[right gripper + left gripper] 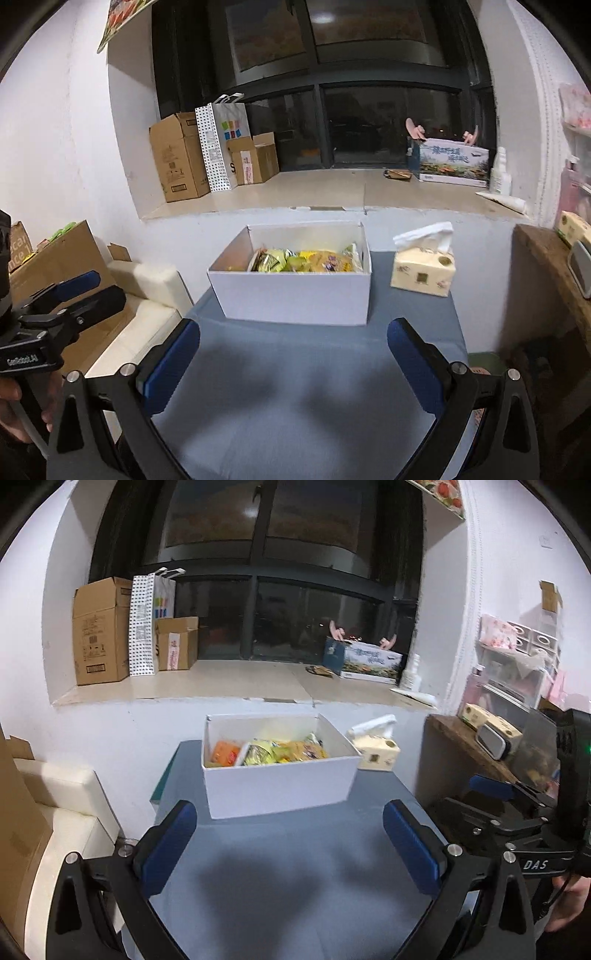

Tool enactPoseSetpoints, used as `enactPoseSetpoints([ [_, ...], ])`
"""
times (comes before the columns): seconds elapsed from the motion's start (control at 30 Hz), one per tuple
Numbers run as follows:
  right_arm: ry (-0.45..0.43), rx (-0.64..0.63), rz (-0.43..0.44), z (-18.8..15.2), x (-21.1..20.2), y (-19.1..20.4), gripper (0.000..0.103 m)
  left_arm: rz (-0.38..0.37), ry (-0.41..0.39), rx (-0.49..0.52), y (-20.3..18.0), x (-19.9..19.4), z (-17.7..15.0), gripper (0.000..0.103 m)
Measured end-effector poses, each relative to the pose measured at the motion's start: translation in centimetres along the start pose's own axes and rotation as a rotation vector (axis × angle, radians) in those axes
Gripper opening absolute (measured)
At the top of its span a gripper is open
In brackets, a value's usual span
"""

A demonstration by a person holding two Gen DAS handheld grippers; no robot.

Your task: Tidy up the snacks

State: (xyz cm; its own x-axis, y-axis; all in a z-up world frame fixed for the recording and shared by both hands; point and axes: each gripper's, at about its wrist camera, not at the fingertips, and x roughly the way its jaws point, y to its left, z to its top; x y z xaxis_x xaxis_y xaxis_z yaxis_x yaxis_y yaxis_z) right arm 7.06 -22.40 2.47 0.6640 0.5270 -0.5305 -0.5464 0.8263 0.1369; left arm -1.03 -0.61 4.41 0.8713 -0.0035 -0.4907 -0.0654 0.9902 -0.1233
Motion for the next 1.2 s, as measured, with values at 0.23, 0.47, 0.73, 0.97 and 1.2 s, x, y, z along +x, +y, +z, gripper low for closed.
enactPoseSetpoints([
  [0.23, -0.010, -0.008, -0.003, -0.28, -0.88, 0.41, 0.103, 0.000, -0.009, 0.031, -0.93, -0.39, 0.22, 0.103],
  [0.47, -0.006, -0.012, 0.000, -0.30, -0.65, 0.51, 0.103, 0.006, -0.004, 0.027, -0.80, -0.12, 0.36, 0.103],
  [0.73, -0.009, -0.018, 0.001, -0.28, -0.64, 0.61, 0.103, 0.010, -0.004, 0.024, -0.59, 0.10, 0.38, 0.103],
  [0.97, -0.010, -0.021, 0.000, -0.35, -0.71, 0.54, 0.103, 0.016, -0.004, 0.023, -0.66, 0.02, 0.23, 0.103],
  [1.2, -0.013, -0.029, 0.001, -0.40, -0.92, 0.70, 0.103, 0.014, -0.003, 0.023, -0.61, 0.07, 0.27, 0.103],
])
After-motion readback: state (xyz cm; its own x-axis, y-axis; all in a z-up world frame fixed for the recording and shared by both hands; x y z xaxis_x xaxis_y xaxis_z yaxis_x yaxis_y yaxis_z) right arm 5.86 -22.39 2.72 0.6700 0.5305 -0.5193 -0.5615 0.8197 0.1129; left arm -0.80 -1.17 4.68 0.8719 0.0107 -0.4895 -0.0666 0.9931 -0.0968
